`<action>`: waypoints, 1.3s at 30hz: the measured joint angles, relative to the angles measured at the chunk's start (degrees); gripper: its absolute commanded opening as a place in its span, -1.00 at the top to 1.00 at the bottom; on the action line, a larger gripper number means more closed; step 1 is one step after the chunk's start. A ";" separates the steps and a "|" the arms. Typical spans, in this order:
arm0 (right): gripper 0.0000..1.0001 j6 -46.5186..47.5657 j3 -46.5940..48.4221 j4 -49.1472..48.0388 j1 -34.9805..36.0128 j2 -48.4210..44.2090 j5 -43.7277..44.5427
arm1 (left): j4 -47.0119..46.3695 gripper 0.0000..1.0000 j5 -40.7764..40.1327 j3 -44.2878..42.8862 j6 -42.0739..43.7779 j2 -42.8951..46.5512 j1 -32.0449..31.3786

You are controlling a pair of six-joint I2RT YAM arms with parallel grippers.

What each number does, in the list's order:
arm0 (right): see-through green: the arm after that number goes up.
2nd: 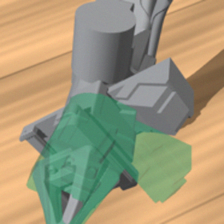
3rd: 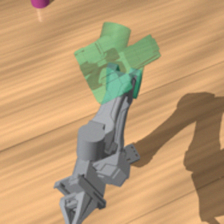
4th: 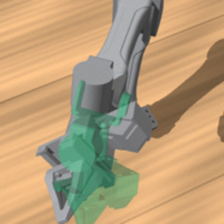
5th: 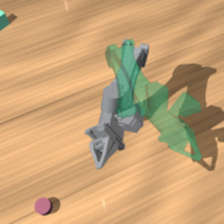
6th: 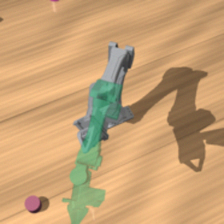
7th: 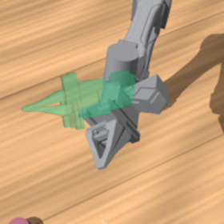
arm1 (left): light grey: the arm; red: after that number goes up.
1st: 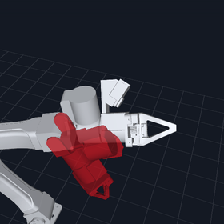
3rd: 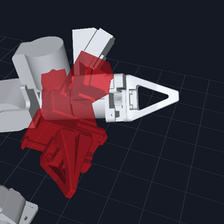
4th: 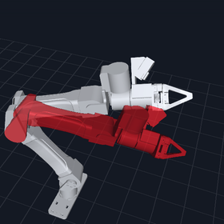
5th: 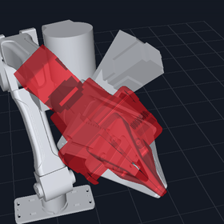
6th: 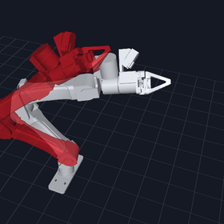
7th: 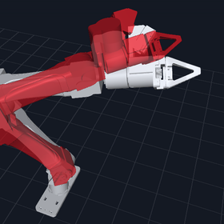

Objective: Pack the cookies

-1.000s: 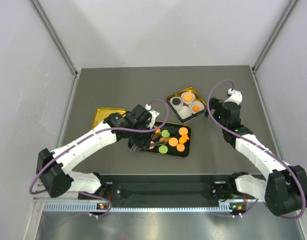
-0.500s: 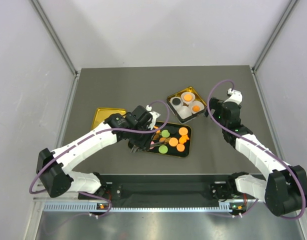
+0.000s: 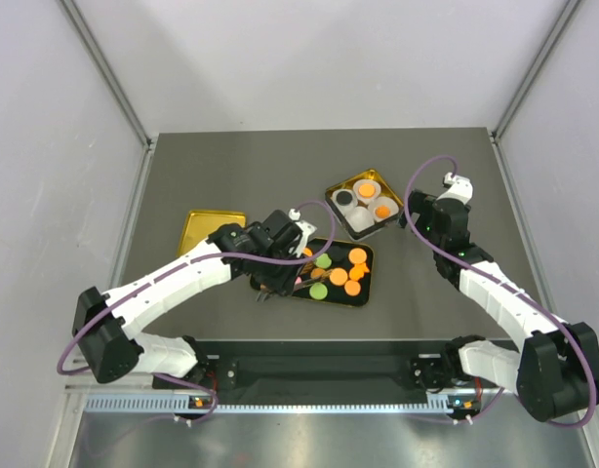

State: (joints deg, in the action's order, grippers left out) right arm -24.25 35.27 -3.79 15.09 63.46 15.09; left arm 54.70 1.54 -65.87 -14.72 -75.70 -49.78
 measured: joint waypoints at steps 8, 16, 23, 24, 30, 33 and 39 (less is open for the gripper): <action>-0.99 0.00 0.00 0.00 0.00 0.00 0.00 | 0.48 0.07 -1.01 -0.02 -0.02 -0.72 -0.96; -1.00 0.00 0.00 0.00 0.00 0.00 0.00 | 1.16 0.26 -2.54 -0.39 -0.04 -0.81 -1.27; -0.99 0.00 0.00 0.00 0.00 0.00 0.00 | 2.67 0.29 -4.22 -3.17 -0.02 -0.81 -1.27; -0.99 0.00 0.00 0.00 0.00 0.00 -0.02 | 2.84 0.29 -4.35 -3.67 -0.02 -0.81 -1.27; -0.99 0.00 0.00 0.00 0.00 0.00 -0.02 | 3.56 0.30 -5.11 -5.84 0.02 -0.81 -1.27; -1.00 0.00 0.00 0.00 0.00 0.00 -0.02 | 3.91 0.31 -5.40 -6.60 0.00 -0.81 -1.29; -1.00 0.00 0.00 0.00 0.00 0.00 -0.07 | 4.02 0.29 -5.95 -10.67 -0.07 -1.03 -1.27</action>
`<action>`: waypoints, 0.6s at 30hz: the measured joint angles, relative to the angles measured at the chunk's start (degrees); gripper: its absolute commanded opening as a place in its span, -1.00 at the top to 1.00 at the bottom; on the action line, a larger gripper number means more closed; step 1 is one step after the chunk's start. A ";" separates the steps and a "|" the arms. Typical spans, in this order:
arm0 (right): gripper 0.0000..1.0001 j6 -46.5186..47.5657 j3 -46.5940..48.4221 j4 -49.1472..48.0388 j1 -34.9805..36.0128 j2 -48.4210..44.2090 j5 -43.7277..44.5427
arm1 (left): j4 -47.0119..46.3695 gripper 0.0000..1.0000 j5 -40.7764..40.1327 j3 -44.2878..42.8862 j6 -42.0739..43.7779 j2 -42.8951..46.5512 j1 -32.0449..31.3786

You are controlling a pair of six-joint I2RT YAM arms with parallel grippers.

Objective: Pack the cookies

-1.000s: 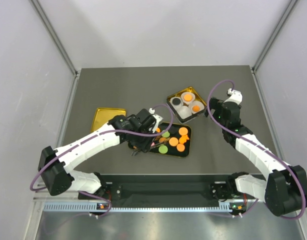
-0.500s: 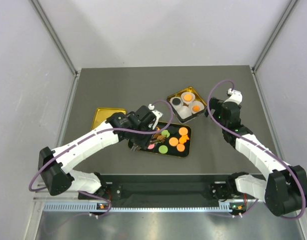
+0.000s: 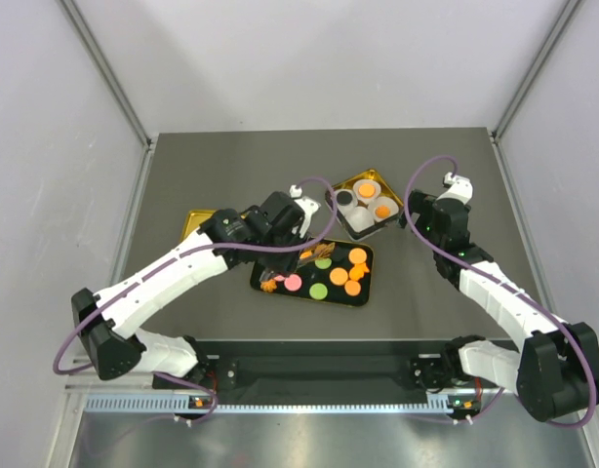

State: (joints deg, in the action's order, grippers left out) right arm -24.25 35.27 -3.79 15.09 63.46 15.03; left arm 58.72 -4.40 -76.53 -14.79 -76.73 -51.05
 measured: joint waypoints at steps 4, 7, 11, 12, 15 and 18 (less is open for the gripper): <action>-0.99 0.00 0.00 -0.02 0.00 0.00 -0.13 | -1.31 0.29 -0.68 -5.44 -0.09 -2.67 -0.02; -0.99 0.00 0.00 0.00 0.00 0.00 -0.11 | -3.34 0.29 -1.60 -10.12 -0.09 -6.99 0.00; -0.99 0.02 0.00 0.02 0.00 -0.02 0.00 | -6.05 0.28 -2.71 -16.13 -0.09 -14.21 0.00; -0.99 0.02 0.00 0.00 0.00 -0.04 0.09 | -6.84 0.28 -2.84 -17.16 -0.07 -15.87 0.00; -0.99 0.02 0.00 0.02 0.00 -0.17 0.22 | -8.17 0.27 -2.97 -19.63 -0.04 -20.00 0.00; -0.99 0.02 0.00 0.02 0.00 -0.39 0.31 | -9.07 0.26 -3.06 -21.81 0.02 -23.23 0.00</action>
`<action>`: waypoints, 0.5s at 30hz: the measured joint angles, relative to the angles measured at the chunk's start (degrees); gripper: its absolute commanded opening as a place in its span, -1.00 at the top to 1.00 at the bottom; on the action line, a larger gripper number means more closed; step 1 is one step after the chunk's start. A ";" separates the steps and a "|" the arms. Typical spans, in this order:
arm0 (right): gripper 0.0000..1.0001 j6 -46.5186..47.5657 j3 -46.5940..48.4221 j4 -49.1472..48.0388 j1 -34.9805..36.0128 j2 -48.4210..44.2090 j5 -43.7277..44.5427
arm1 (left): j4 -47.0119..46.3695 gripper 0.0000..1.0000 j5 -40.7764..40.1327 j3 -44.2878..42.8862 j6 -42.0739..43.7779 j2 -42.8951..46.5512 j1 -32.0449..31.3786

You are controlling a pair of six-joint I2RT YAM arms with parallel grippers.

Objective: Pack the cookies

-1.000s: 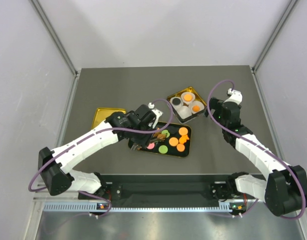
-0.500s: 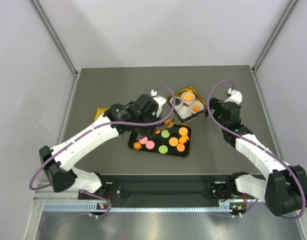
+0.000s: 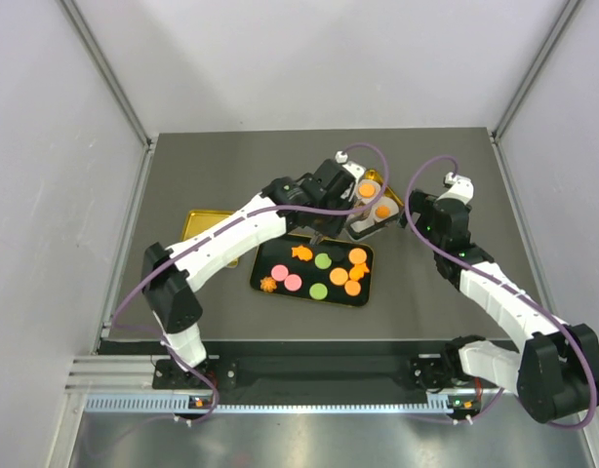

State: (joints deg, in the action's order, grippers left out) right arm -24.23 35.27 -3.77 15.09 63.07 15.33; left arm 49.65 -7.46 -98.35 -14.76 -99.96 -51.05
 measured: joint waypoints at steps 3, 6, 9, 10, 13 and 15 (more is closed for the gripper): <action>-0.99 0.00 0.00 0.00 0.00 -0.02 -0.02 | -0.98 0.27 -0.33 -1.81 0.28 -2.54 0.00; -1.00 0.00 0.00 0.00 -0.02 -0.07 0.00 | -1.79 0.27 -0.81 -2.93 0.61 -4.11 0.00; -1.00 0.00 0.00 0.00 -0.02 -0.07 0.00 | -2.45 0.26 -1.22 -3.26 0.92 -5.09 0.02; -0.99 0.00 0.00 -0.02 -0.02 -0.07 0.00 | -2.56 0.26 -1.25 -3.28 0.96 -5.38 0.07; -1.00 0.00 0.00 0.00 -0.02 -0.07 0.00 | -2.60 0.26 -1.25 -3.28 0.98 -6.05 0.09; -0.99 0.00 0.00 0.00 -0.02 -0.07 0.00 | -2.58 0.25 -1.22 -3.28 0.96 -6.29 0.09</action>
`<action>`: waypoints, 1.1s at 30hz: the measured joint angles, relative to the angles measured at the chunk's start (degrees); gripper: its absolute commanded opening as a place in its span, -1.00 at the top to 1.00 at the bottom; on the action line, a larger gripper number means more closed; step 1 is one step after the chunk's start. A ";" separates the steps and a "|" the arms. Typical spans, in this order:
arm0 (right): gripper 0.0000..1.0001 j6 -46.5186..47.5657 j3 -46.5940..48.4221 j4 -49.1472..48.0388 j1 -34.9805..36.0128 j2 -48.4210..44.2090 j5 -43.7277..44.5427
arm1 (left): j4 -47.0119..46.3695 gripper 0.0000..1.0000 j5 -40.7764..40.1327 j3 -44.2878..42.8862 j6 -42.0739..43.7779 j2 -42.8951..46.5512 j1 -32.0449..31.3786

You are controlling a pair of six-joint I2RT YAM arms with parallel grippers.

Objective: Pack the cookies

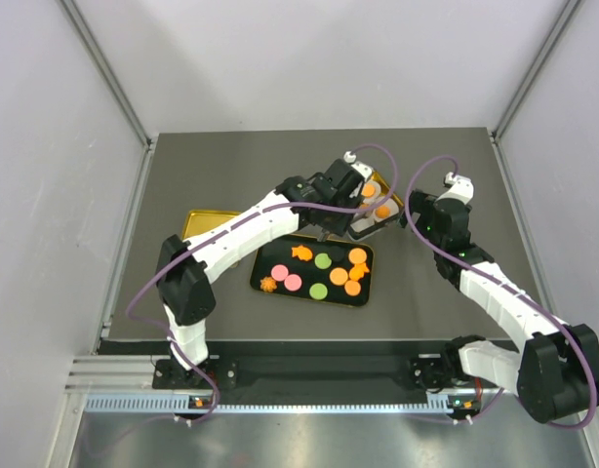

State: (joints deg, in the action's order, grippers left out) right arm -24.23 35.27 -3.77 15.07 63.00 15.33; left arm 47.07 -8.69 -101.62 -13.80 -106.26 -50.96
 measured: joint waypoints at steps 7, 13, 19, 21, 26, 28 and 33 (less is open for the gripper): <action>-0.99 0.00 0.00 0.00 0.00 0.00 0.00 | -0.42 0.21 -0.57 0.20 0.00 -0.04 0.09; -1.00 0.00 0.00 0.00 0.00 0.00 0.00 | -0.81 0.20 -1.27 1.49 0.04 -0.04 0.37; -1.00 0.00 0.00 -0.02 0.00 0.00 0.00 | -1.01 0.19 -1.22 1.62 0.22 -0.13 0.68; -0.99 0.00 0.00 0.00 0.00 0.00 0.00 | -1.14 0.19 -1.20 1.66 0.26 -0.13 0.68; -0.99 0.00 0.00 -0.02 0.00 0.00 -0.02 | -1.22 0.19 -0.76 1.68 0.37 -0.13 0.68; -0.99 0.00 0.00 -0.02 0.00 0.00 -0.02 | -1.22 0.17 -0.74 1.79 0.46 -0.13 0.68; -1.00 0.00 0.00 -0.02 0.00 0.00 -0.02 | -1.29 0.15 -0.70 2.43 0.46 -0.13 0.68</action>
State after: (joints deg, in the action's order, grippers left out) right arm -24.23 35.27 -3.79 15.07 63.00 15.31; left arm 45.78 -9.39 -99.20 -13.34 -106.39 -50.28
